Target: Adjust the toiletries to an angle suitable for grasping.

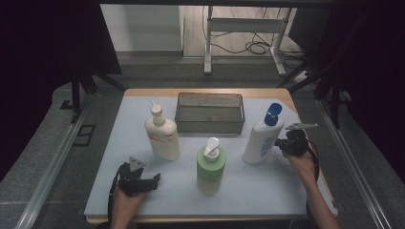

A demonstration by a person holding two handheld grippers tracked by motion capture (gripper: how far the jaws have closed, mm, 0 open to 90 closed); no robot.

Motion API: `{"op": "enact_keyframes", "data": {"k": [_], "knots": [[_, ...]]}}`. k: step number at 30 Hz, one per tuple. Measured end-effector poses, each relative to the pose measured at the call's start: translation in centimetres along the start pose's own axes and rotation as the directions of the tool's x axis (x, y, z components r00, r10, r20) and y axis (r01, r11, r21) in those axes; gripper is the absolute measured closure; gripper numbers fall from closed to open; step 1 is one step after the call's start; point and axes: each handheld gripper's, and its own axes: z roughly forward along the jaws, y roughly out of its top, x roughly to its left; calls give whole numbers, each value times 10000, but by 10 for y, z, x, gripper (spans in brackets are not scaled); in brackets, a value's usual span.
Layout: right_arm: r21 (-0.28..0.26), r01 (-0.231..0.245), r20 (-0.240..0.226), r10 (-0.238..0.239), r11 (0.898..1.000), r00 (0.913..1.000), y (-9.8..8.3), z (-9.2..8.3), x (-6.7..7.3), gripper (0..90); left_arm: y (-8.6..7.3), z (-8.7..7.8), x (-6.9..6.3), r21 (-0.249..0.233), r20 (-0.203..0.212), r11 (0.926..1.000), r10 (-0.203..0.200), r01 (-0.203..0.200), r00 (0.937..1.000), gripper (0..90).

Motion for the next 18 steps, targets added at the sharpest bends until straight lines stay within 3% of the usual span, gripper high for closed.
{"op": "enact_keyframes", "data": {"k": [9,18], "knots": [[66,-288,-420,290,9996,9987,-4,17,-3,891,0,0,0,1,4,10000,0,0,10000,121],[104,-139,-811,147,9998,9966,-6,23,-2,891,0,0,0,0,-2,10000,3,-3,10000,121]]}}
